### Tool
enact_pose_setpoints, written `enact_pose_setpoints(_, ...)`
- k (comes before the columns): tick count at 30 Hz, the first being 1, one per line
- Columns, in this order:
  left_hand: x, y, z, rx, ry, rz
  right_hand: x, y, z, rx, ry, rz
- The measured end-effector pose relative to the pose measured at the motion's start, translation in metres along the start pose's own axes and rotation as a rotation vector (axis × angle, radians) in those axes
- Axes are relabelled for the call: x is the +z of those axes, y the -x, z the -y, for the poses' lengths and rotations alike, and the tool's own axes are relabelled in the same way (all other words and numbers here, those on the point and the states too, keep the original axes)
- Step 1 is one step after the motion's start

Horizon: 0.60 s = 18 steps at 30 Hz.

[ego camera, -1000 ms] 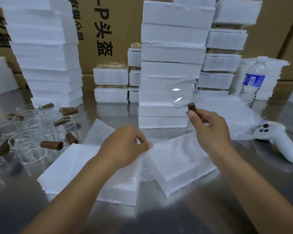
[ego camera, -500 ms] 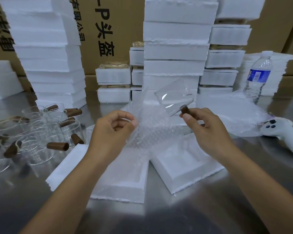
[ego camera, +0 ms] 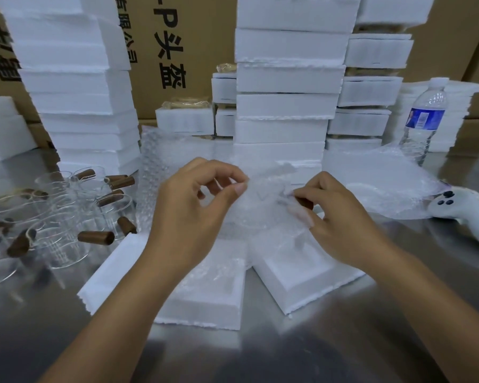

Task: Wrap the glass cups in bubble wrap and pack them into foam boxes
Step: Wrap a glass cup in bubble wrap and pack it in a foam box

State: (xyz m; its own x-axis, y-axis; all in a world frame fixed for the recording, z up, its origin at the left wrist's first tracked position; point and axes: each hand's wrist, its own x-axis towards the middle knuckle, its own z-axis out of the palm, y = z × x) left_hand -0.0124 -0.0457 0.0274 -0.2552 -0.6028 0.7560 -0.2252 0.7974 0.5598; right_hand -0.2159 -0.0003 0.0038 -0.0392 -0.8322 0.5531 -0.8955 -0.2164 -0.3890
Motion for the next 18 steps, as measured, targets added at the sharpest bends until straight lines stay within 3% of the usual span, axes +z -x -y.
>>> enact_pose_setpoints(5,0.006,0.003,-0.007,0.297,-0.212,0.055,-0.002,-0.002,0.011,0.147,-0.264,0.132)
enact_pose_setpoints(7,0.009,0.005,-0.010,0.369,-0.258,0.055,-0.003,-0.003,0.012,0.218,-0.476,0.183)
enact_pose_setpoints(10,0.011,0.007,-0.016,0.445,-0.256,0.036,-0.004,0.000,0.019,0.227,-0.591,0.215)
enact_pose_setpoints(15,0.017,0.012,-0.021,0.446,-0.152,0.041,-0.005,0.005,0.024,0.221,-0.715,0.152)
enact_pose_setpoints(18,0.012,0.008,-0.019,0.345,-0.142,-0.164,-0.003,0.004,0.025,0.225,-0.745,0.092)
